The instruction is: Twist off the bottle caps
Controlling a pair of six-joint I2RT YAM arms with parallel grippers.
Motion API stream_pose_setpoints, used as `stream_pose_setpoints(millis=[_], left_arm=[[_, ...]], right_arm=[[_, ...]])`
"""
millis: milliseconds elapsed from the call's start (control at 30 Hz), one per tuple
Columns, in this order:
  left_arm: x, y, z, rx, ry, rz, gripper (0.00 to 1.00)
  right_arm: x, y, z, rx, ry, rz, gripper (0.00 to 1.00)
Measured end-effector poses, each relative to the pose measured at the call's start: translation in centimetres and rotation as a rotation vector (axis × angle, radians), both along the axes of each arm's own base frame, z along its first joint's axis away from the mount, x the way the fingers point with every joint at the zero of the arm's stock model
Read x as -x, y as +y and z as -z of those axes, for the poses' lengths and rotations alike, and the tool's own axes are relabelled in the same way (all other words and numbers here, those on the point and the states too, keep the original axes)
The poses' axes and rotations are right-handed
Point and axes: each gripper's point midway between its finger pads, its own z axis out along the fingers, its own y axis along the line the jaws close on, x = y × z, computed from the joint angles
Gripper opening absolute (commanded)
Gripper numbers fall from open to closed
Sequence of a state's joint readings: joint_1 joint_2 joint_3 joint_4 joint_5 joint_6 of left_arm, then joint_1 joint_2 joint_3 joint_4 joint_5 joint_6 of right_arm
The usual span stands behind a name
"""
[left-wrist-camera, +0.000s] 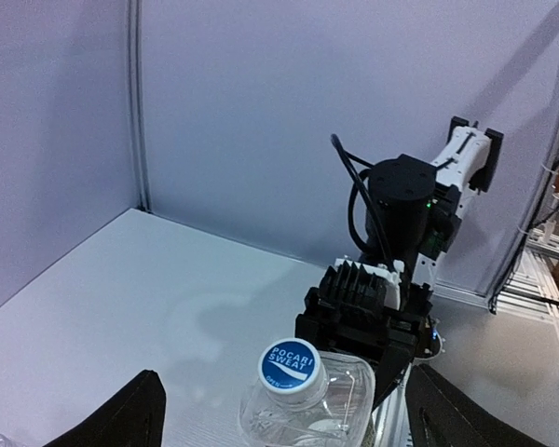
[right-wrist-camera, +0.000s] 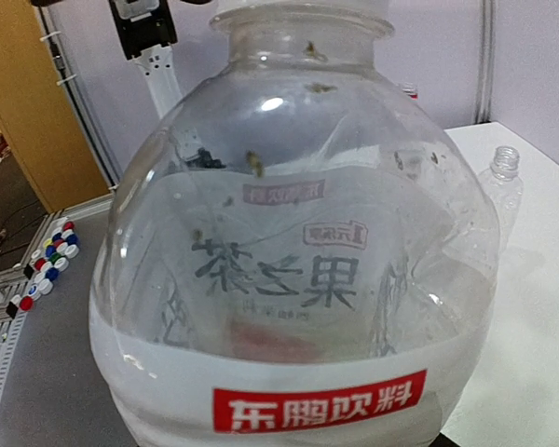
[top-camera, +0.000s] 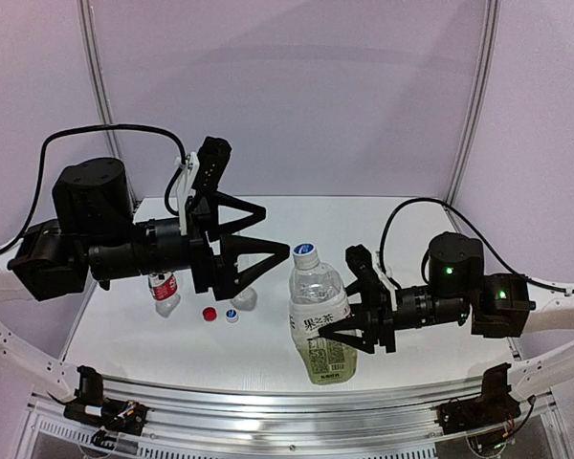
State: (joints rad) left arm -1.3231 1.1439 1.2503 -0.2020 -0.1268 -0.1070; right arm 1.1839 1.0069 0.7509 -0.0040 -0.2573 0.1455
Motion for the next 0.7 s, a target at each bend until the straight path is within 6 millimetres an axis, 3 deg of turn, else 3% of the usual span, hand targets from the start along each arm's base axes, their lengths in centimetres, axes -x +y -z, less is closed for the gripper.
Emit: stream_pose_setpoints(millis=[300,700], left_arm=[[1.4,-0.4,1.4,-0.011,0.02,0.187,0.74],[1.6,-3.9,3.6,-0.061,0.072,0.27,0.48]], right_arm=[[2.0,0.3,-0.8,-0.037,0.013,-0.121,0.22],[2.5,0.4,-0.9,-0.042,0.017,-0.15,0.21]])
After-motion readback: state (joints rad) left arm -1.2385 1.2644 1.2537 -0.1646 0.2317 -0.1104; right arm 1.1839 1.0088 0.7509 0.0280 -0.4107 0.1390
